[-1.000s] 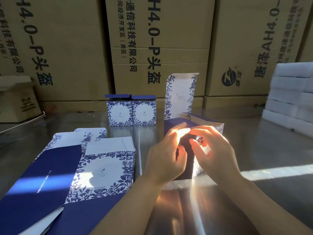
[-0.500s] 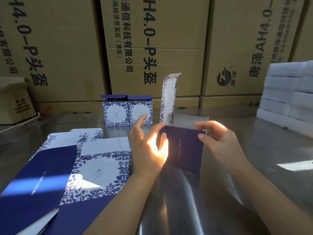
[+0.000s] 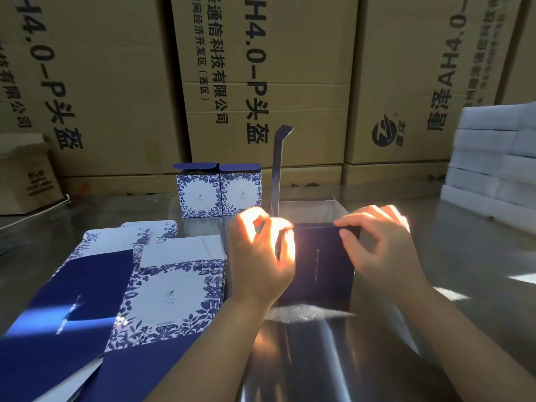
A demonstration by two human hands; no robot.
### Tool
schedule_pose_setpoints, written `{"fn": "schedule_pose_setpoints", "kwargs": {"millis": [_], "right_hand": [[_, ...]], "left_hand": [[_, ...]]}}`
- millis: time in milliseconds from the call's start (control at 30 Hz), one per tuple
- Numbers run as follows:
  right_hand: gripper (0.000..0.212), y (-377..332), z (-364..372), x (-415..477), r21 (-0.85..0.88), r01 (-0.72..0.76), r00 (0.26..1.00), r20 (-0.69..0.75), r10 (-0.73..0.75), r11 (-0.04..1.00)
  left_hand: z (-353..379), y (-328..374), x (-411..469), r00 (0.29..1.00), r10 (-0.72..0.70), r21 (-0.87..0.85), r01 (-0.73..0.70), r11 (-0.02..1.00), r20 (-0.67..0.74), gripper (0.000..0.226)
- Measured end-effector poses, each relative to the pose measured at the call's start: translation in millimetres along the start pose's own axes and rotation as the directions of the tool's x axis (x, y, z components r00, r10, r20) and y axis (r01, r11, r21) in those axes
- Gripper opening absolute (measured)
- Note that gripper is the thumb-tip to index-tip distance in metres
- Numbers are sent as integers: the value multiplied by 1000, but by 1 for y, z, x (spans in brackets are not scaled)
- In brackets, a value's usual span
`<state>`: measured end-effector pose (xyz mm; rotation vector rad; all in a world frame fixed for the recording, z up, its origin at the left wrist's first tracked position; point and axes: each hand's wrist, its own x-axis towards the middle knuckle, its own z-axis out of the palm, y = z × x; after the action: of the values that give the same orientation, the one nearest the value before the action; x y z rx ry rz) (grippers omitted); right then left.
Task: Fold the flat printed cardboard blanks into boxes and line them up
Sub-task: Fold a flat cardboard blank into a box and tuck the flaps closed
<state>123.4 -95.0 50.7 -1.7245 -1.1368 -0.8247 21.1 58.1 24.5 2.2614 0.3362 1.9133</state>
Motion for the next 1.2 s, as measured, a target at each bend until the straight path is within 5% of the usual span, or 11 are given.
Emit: {"fn": "schedule_pose_setpoints", "kwargs": {"millis": [167,1200], "right_hand": [[19,-6,11,-6,-232,178,965,-149,-216,956],[17,-23,17,-9,-247,168,974,-105,-199,954]], "left_hand": [[-4,4,3,994,107,-30,-107,994,-16,17],[-4,15,1,971,240,5,-240,971,-10,19]]}}
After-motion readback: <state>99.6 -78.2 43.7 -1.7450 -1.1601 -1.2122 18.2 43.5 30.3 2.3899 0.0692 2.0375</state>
